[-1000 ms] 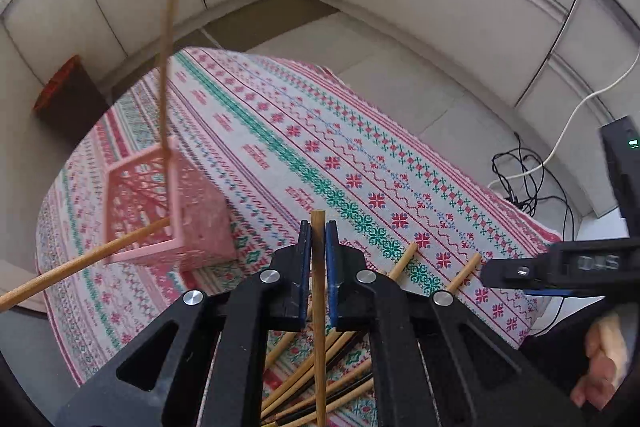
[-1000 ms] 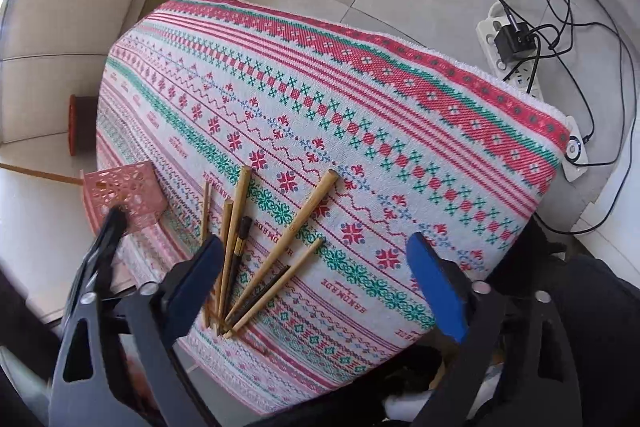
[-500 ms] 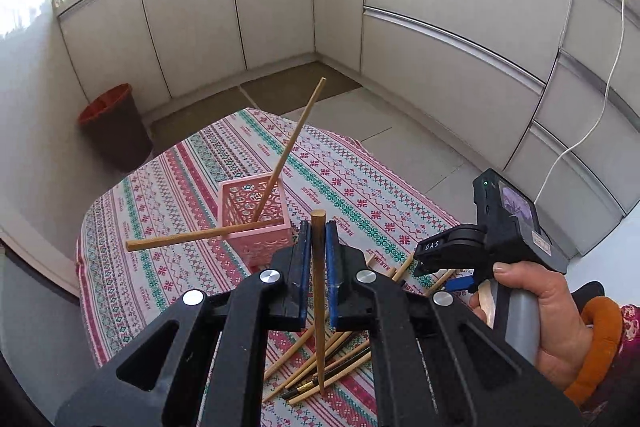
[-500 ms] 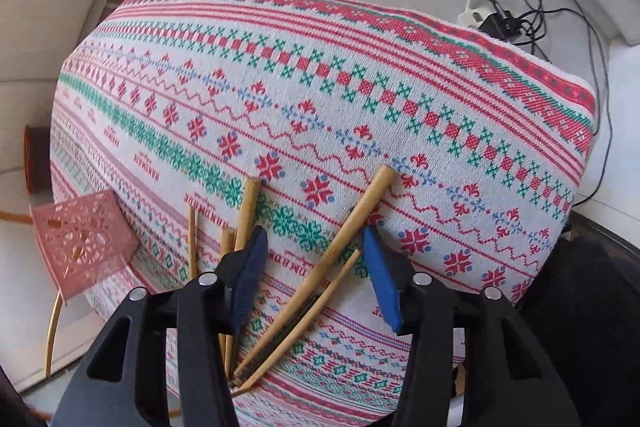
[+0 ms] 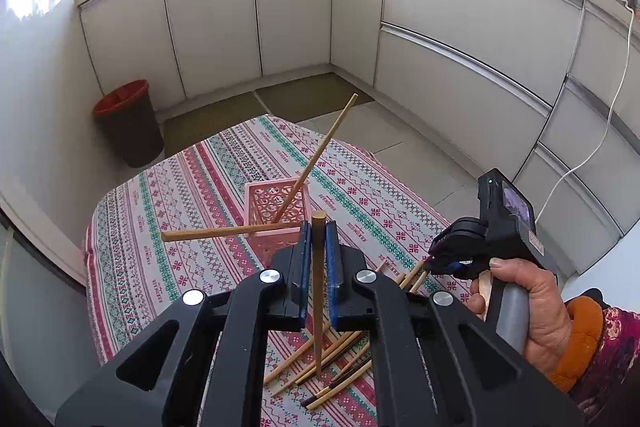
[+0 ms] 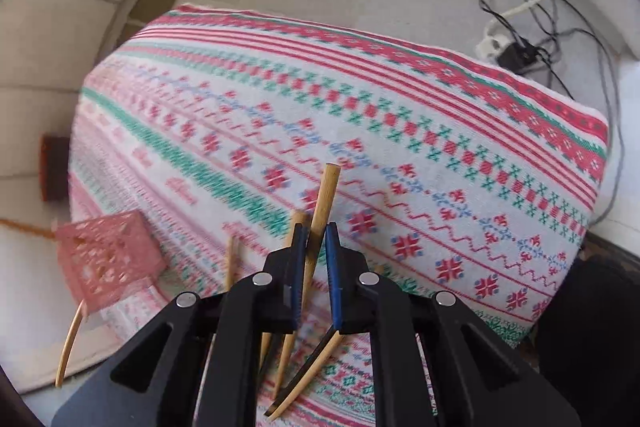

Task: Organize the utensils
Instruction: 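Grasp a chopstick with the right tool while the left tool lifts its chopstick, then move both held chopsticks over the pink basket and open both tools, then grasp another chopstick with the left tool while the right tool approaches the pile, then grasp a chopstick with the right tool while the left tool lifts its chopstick, then carry the chopstick toward the pink basket with the left tool while the right tool reopens near the pile, then lower both held chopsticks into the pink basket and open both tools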

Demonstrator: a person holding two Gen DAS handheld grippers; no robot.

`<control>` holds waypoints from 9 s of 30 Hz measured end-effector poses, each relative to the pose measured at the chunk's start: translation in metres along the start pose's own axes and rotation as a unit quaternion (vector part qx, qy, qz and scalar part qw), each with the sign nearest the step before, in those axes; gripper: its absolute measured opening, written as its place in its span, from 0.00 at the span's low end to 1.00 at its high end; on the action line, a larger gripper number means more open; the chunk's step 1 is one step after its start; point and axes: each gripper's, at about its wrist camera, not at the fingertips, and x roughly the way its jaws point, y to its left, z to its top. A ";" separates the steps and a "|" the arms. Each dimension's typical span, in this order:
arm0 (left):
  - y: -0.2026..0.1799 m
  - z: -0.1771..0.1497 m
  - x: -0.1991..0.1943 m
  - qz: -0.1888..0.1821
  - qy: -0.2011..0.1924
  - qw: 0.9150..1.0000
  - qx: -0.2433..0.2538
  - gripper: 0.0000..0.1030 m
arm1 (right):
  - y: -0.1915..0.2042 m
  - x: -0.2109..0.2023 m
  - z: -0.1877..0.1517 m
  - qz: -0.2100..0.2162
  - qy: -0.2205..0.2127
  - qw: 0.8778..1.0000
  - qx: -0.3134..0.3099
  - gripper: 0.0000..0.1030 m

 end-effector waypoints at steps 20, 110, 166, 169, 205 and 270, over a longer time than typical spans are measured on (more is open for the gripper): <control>0.009 -0.012 -0.057 -0.026 -0.051 0.997 -0.059 0.06 | 0.033 -0.163 -0.092 0.136 -0.104 0.944 -0.280 0.08; 0.024 -0.002 -0.005 0.064 0.024 0.991 -0.115 0.93 | 0.054 -0.192 -0.089 0.008 -0.320 0.866 -0.385 0.93; -0.052 -0.031 0.003 0.026 -0.009 0.998 0.051 0.05 | -0.009 -0.006 -0.025 -0.050 0.047 0.988 -0.136 0.49; -0.046 -0.027 -0.015 0.022 -0.037 0.998 0.042 0.05 | 0.000 0.006 -0.029 -0.061 0.045 0.990 -0.117 0.42; -0.015 0.006 -0.091 -0.012 -0.135 0.990 -0.048 0.04 | 0.007 -0.191 -0.071 0.064 -0.170 0.946 -0.270 0.05; 0.038 0.111 -0.057 0.058 -0.201 0.970 -0.127 0.04 | 0.175 -0.346 -0.061 0.180 -0.313 0.856 -0.370 0.05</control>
